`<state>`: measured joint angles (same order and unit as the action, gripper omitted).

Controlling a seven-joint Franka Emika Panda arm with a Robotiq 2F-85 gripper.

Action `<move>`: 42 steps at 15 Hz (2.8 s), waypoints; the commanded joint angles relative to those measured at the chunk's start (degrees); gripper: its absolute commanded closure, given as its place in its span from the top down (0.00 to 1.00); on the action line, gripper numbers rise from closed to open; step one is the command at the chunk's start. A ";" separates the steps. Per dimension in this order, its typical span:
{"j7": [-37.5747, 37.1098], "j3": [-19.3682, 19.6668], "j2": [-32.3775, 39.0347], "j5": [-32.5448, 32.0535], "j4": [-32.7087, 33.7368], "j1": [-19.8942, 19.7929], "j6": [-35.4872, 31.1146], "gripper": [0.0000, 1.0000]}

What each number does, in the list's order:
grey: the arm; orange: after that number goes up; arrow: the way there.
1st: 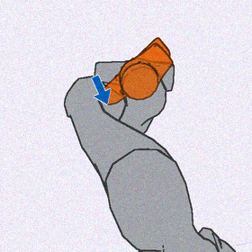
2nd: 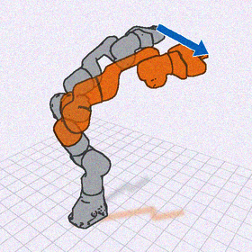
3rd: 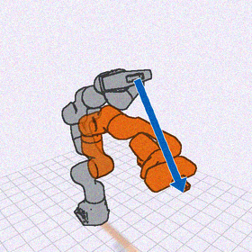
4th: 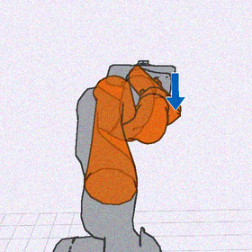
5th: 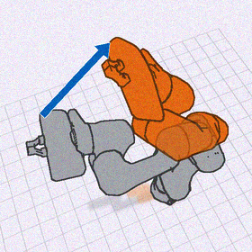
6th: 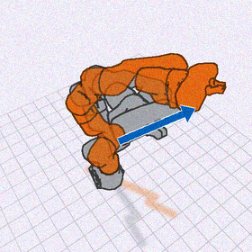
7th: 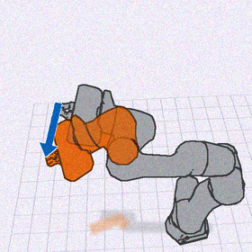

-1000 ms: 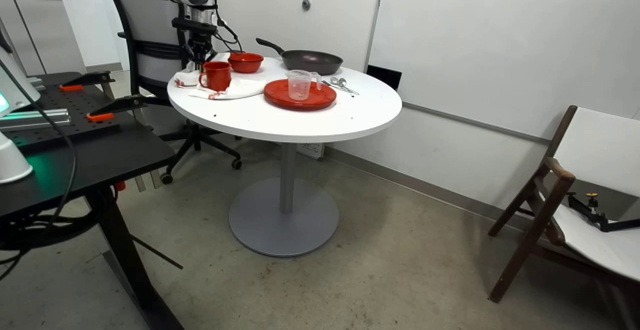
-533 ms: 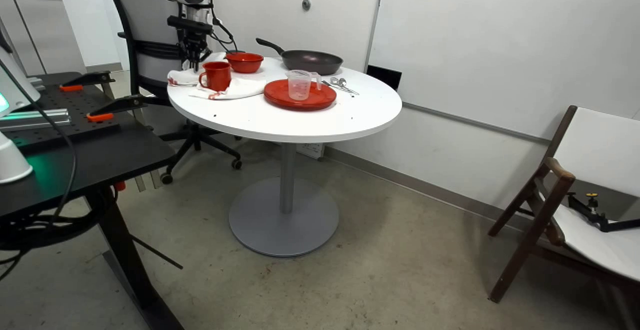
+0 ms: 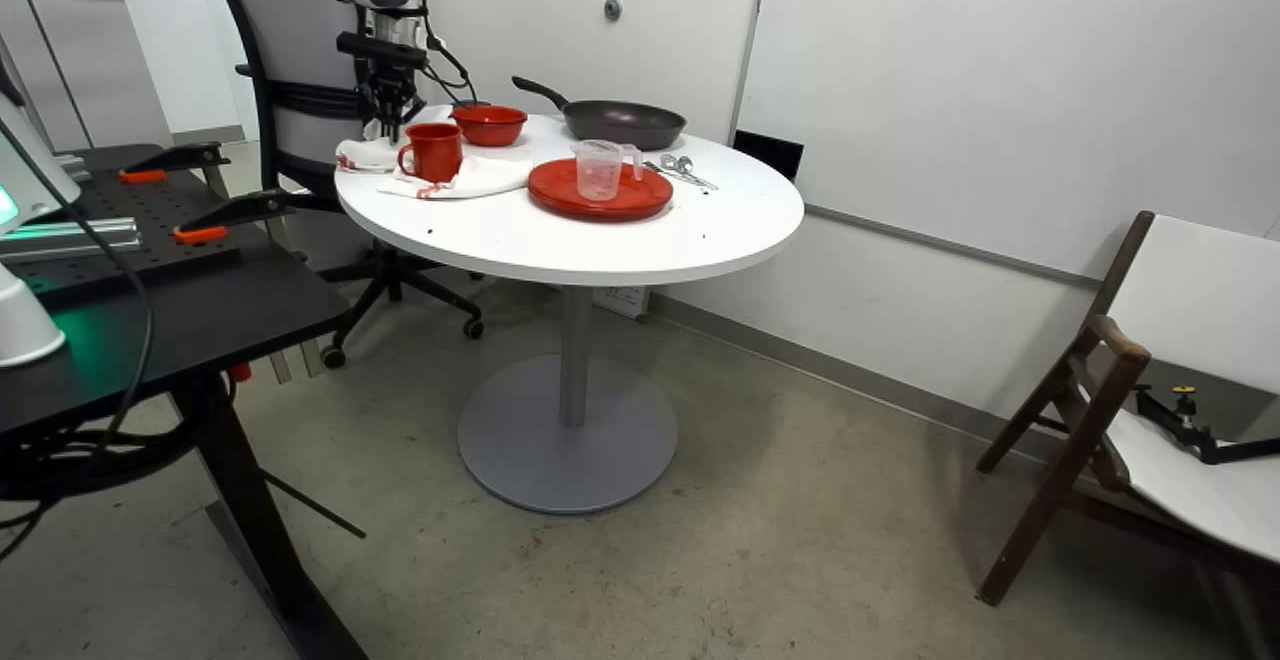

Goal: Use the tea towel to wipe the table

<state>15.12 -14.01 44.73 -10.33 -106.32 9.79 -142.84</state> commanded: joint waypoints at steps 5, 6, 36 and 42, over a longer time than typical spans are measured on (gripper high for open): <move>1.18 1.47 0.11 1.05 1.85 -1.64 -0.79 0.01; 1.12 1.73 0.19 1.09 2.11 -1.94 -0.74 0.01; -0.65 6.07 8.11 3.46 17.17 -5.95 4.60 0.01; -1.03 6.92 10.21 3.26 21.83 -5.84 5.98 0.01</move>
<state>14.62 -8.14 52.60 -7.84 -88.96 3.27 -138.60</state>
